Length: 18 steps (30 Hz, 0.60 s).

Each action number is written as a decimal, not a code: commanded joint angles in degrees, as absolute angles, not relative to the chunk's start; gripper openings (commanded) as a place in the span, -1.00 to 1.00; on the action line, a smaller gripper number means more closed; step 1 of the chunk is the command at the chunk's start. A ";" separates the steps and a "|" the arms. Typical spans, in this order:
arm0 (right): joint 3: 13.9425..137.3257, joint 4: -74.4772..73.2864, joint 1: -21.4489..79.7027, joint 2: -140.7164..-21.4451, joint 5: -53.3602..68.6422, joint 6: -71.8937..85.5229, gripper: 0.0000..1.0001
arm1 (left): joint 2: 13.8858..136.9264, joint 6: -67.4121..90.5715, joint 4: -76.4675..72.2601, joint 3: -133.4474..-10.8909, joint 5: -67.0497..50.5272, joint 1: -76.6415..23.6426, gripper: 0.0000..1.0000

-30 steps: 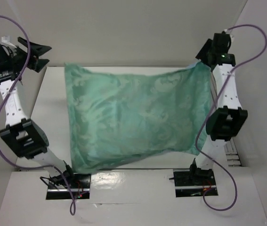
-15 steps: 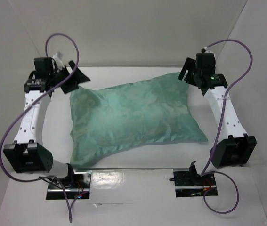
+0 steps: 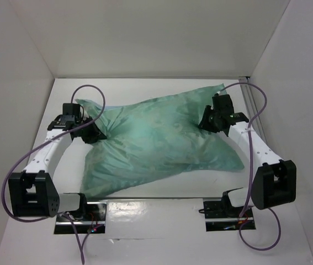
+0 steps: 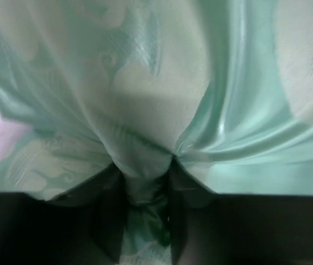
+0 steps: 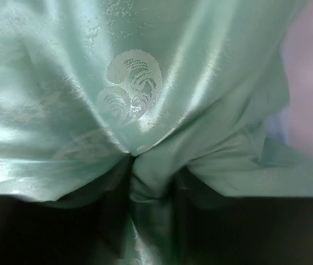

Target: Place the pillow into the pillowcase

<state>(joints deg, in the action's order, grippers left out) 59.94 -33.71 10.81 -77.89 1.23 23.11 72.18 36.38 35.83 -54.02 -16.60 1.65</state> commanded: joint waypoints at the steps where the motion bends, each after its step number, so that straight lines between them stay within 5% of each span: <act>1: 56.35 -27.97 13.27 -77.86 5.12 27.15 -0.37 | 79.00 36.91 28.05 -54.92 -23.02 0.26 -0.93; 3: 56.34 -26.20 12.40 -78.65 2.73 28.82 -0.96 | 82.34 36.91 26.46 -60.43 -23.03 -0.26 -1.00; 11: 65.21 -21.53 12.39 -89.20 -3.70 28.74 -0.98 | 92.89 36.39 28.64 -80.40 -14.77 -1.41 -1.00; 14: 65.74 -19.26 12.39 -90.35 -3.69 28.74 -0.75 | 93.52 36.39 27.78 -82.79 -11.17 -1.41 -0.95; 16: 68.28 -20.29 12.39 -90.35 -4.30 29.44 -0.47 | 94.22 35.78 27.77 -84.72 -11.68 -1.41 -0.65; 17: 69.07 -21.09 12.39 -90.35 -4.92 29.97 -0.21 | 94.74 35.77 30.73 -85.60 -11.69 -1.41 -0.36; 18: 69.78 -21.88 12.39 -89.05 -5.62 29.97 0.38 | 94.75 35.25 31.89 -87.00 -11.17 -1.41 -0.05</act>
